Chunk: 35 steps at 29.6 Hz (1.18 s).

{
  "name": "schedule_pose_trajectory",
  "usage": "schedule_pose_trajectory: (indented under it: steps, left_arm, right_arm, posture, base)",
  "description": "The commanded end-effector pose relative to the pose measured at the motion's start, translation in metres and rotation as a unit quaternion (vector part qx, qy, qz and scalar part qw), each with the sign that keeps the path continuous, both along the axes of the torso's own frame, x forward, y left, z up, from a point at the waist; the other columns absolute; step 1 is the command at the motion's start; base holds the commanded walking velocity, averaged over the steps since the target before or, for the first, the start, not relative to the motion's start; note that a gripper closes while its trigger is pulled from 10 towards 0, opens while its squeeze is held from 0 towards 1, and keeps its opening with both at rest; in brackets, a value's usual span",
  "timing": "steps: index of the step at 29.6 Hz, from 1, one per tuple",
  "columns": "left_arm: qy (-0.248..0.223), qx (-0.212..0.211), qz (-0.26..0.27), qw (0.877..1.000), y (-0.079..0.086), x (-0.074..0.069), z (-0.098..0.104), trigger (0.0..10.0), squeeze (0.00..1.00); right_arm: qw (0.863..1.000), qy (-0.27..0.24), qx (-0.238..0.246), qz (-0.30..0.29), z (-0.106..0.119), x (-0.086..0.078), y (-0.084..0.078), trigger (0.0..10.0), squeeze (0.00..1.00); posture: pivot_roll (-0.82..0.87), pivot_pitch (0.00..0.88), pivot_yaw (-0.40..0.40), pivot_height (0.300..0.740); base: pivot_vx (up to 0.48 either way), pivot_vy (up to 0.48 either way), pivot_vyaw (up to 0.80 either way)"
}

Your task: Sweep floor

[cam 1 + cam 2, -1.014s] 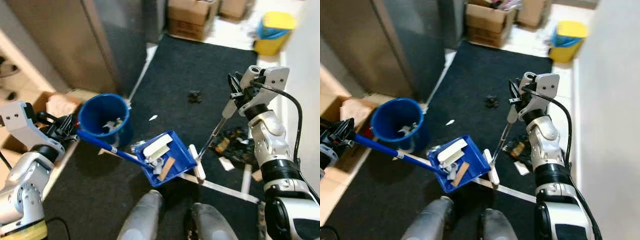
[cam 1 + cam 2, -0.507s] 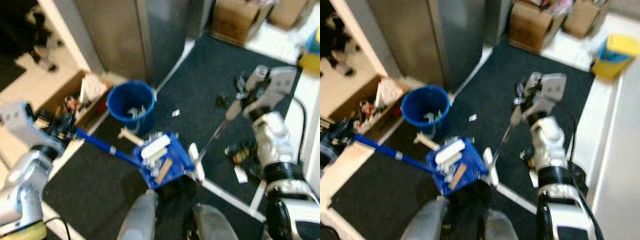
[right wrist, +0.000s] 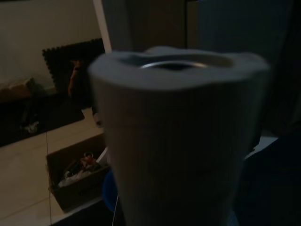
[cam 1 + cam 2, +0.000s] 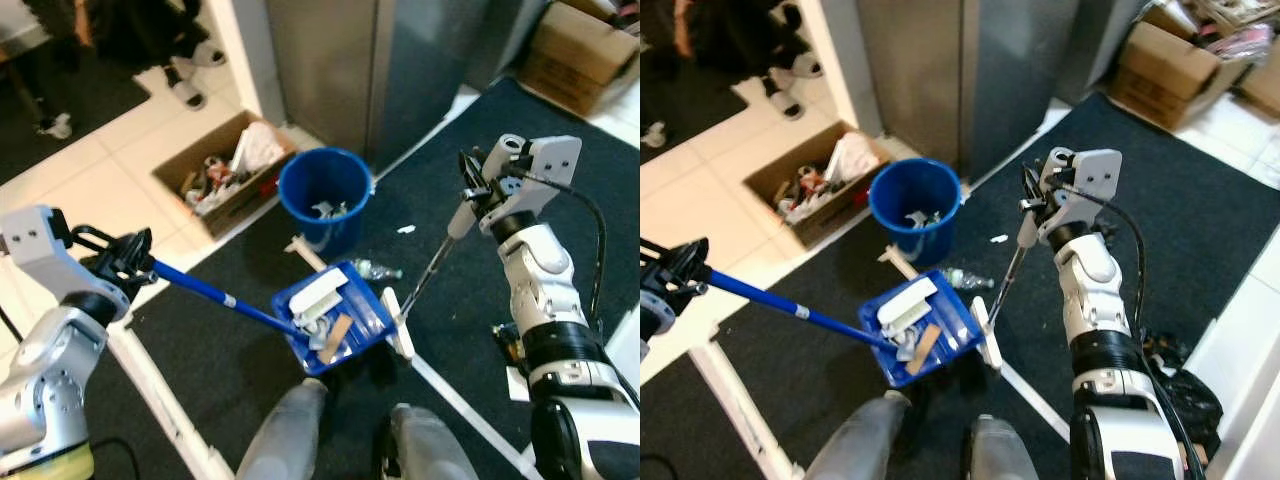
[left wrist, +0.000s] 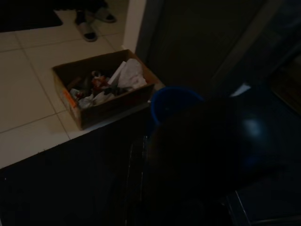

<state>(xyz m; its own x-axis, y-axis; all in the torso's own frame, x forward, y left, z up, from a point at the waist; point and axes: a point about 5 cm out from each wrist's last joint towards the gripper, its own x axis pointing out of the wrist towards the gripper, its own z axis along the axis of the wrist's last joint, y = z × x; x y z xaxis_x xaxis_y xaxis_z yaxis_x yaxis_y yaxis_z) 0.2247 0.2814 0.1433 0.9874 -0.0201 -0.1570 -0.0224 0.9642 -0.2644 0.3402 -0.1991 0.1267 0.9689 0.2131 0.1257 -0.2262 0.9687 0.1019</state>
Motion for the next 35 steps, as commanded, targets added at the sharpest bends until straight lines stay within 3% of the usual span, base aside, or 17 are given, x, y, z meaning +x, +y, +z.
schedule_pose_trajectory:
  steps: [1, 7, 25, 30, 35]
  left_arm:
    - [-0.014, -0.001, -0.001, 1.0, 0.0024, -0.0008, 0.0051, 10.0, 0.0]
    - [-0.017, 0.006, 0.004, 1.0, 0.0035, 0.0, 0.0053, 10.0, 0.0]
    - [-0.021, 0.025, 0.015, 0.999, 0.0067, 0.0051, 0.0064, 10.0, 0.0]
    - [-0.022, 0.026, 0.014, 0.999, 0.0064, 0.0059, 0.0055, 10.0, 0.0]
    - [-0.021, 0.027, 0.014, 0.999, 0.0066, 0.0061, 0.0049, 10.0, 0.0]
  right_arm:
    - [1.0, -0.013, 0.006, 0.003, 0.0043, 0.001, 0.0035, 10.0, 0.0]
    - [1.0, -0.008, 0.015, -0.007, 0.0032, 0.0014, 0.003, 10.0, 0.0]
    - [0.999, -0.004, 0.037, -0.024, 0.0041, 0.0035, -0.0001, 10.0, 0.0]
    - [0.999, -0.004, 0.04, -0.025, 0.0052, 0.0046, -0.0006, 10.0, 0.0]
    - [0.999, -0.008, 0.032, -0.022, 0.0059, 0.0045, 0.0001, 10.0, 0.0]
  posture:
    - [0.07, 0.06, 0.004, 0.74]
    - [0.07, 0.06, 0.004, 0.74]
    - [0.07, 0.053, 0.005, 0.74]
    - [0.07, 0.051, 0.005, 0.74]
    - [0.07, 0.051, 0.005, 0.74]
  base:
    - [0.0, 0.0, 0.79]
    - [0.0, 0.0, 0.76]
    - [0.0, 0.0, 0.0]
    - [0.0, 0.0, -0.77]
    - [0.0, 0.0, 0.0]
